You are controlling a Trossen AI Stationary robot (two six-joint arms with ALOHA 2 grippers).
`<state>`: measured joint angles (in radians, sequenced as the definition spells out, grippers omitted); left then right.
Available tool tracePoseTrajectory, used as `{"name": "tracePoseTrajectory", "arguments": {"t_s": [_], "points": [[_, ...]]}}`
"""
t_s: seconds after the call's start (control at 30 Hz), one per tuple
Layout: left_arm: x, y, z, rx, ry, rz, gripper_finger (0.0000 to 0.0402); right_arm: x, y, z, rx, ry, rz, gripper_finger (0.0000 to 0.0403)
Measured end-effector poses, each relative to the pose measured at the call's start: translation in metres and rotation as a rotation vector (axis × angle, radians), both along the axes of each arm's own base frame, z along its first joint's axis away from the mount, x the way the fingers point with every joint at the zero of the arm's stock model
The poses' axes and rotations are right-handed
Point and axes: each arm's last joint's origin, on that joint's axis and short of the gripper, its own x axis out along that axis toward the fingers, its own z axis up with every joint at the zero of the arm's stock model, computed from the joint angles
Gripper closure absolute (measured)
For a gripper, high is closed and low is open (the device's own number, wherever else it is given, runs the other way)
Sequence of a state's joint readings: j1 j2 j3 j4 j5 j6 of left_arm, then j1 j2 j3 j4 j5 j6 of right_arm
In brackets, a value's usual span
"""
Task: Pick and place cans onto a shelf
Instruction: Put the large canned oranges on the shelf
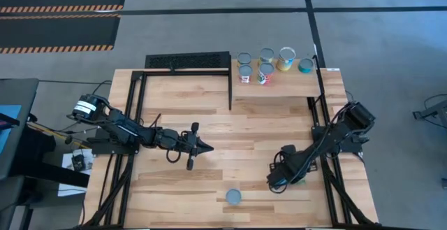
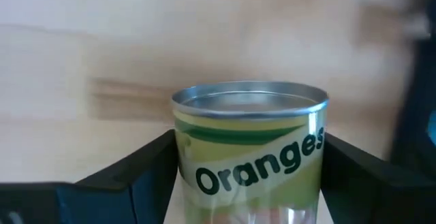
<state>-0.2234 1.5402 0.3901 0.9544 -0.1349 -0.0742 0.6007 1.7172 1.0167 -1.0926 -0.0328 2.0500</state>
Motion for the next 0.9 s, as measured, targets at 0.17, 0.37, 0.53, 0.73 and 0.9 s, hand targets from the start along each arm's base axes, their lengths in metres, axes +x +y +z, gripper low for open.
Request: {"name": "tracePoseTrajectory", "arguments": {"t_s": [0.17, 0.37, 0.53, 0.73, 0.9], "points": [[0.0, 0.0, 0.0, -0.001, -0.003, 0.0, 0.04, 0.006, -0.003, 0.023, -0.192, -0.141, 0.103, 0.0097], [0.0, 0.0, 0.001, -0.001, -0.006, 0.0, 0.04, 0.008, -0.006, 0.039, -0.621, -0.509, 0.225, 0.0097], [0.0, 0.0, 0.001, -0.001, -0.007, 0.001, 0.04, 0.013, -0.023, 0.021, -0.934, -0.59, 0.329, 0.0097], [0.0, 0.0, 0.001, 0.002, -0.015, 0.001, 0.04, 0.026, -0.046, -0.006, -1.191, -0.578, 0.391, 0.0097], [0.001, 0.0, 0.003, -0.001, -0.035, 0.003, 0.04, 0.033, -0.062, -0.03, -1.256, -0.535, 0.365, 0.0097]]}}
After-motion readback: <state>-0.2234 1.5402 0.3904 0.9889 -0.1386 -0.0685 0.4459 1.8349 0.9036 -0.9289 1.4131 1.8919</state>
